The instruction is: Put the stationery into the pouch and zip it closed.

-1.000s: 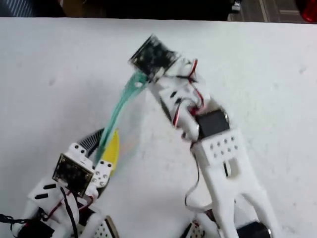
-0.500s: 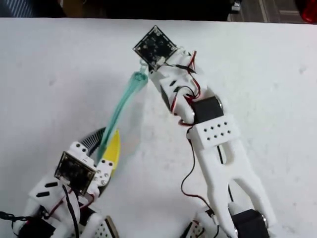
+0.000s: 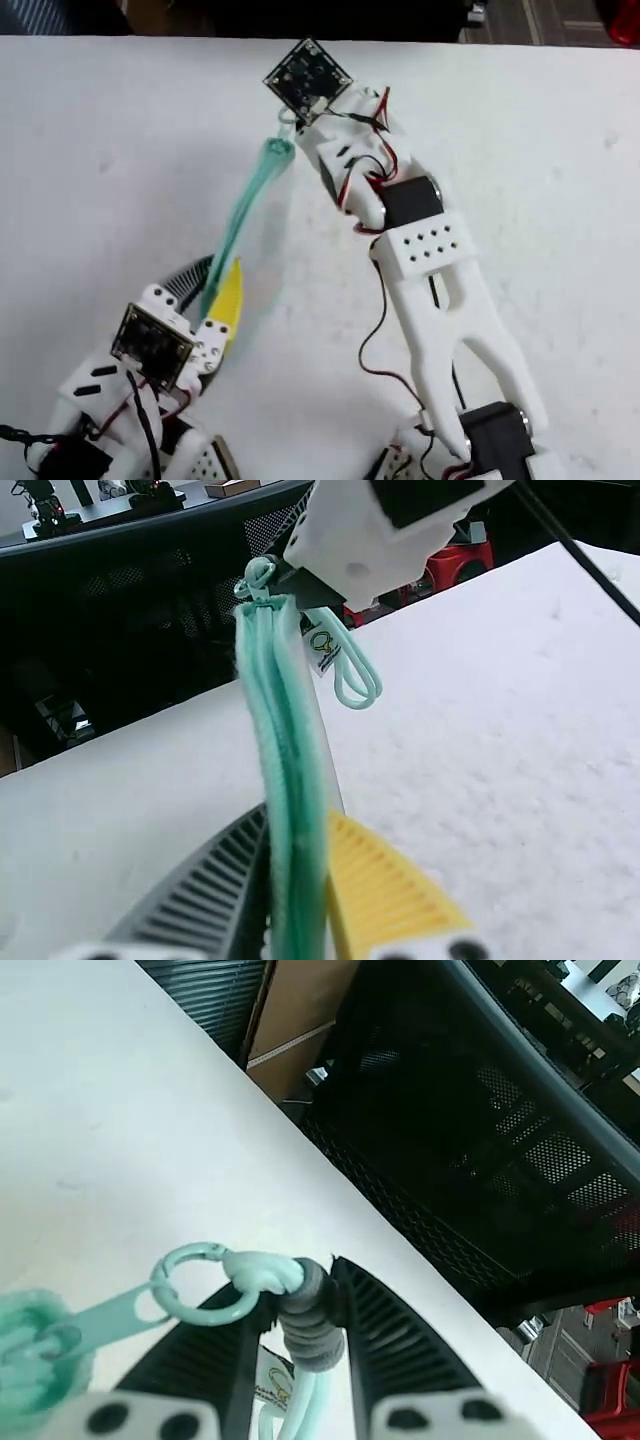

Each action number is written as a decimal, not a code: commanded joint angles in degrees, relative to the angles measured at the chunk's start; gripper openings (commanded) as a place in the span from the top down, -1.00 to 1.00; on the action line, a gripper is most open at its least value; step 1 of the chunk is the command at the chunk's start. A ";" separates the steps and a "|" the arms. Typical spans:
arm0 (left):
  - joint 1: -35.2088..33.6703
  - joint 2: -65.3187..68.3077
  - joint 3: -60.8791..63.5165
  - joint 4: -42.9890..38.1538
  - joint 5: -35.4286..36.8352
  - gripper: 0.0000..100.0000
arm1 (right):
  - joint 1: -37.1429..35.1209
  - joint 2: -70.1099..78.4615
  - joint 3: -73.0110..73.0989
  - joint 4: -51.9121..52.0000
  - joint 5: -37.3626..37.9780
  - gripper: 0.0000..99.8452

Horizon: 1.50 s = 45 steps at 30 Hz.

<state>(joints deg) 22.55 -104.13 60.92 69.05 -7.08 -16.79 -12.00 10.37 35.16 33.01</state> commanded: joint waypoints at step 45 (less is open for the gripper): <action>0.84 -0.66 -2.29 1.49 -0.44 0.96 | -10.95 -34.77 -10.73 49.80 -8.88 0.94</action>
<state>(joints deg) 22.73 -104.92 60.92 69.85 -6.99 -24.09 -47.69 5.45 83.87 28.26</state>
